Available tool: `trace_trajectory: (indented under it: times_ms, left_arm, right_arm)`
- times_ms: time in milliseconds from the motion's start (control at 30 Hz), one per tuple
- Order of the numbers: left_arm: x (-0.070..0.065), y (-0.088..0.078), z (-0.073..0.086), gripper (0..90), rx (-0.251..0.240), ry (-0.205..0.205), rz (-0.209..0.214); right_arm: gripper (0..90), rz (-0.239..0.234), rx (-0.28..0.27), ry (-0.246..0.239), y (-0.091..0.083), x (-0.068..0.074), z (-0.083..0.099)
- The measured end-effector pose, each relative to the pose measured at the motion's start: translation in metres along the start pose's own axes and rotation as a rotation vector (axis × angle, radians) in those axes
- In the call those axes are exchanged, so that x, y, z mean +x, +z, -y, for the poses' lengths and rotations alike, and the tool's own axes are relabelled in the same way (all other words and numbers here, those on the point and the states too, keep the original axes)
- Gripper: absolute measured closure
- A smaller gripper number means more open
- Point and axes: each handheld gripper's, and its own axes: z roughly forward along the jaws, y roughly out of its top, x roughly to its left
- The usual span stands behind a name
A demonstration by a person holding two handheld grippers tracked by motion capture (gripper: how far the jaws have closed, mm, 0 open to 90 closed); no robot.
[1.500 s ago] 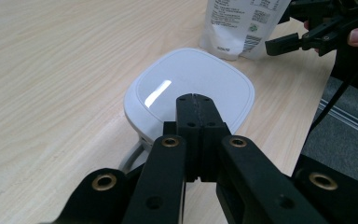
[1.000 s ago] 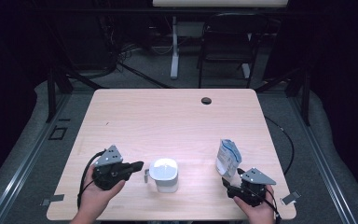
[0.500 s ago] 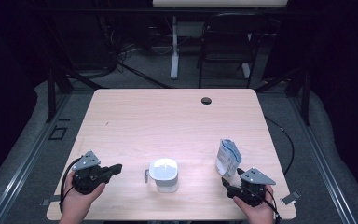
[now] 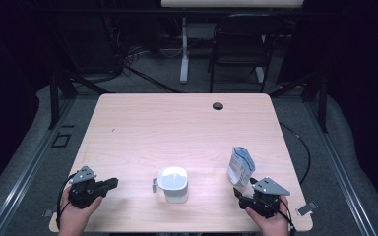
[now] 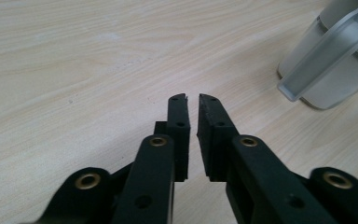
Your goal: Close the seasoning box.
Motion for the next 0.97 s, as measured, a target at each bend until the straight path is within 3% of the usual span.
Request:
trace_trajectory:
  times_ms: [133,333,533,967]
  left_arm:
    - [0.002,0.005,0.004,75.6,0.002,-0.003,-0.006]
    - [0.012,0.013,0.013,61.1,0.003,-0.028,-0.045]
    - [0.021,0.014,0.018,52.9,0.002,-0.043,-0.091]
    - [0.026,0.012,0.019,46.0,0.004,-0.065,-0.115]
  right_arm:
    - [30.9,0.000,0.004,0.002,0.001,-0.001,0.002]
    - [31.0,0.000,0.008,0.003,0.003,0.000,0.003]
    - [31.0,0.001,0.024,-0.009,0.004,0.000,0.004]
    - [31.0,0.004,0.021,-0.005,0.003,0.000,0.005]
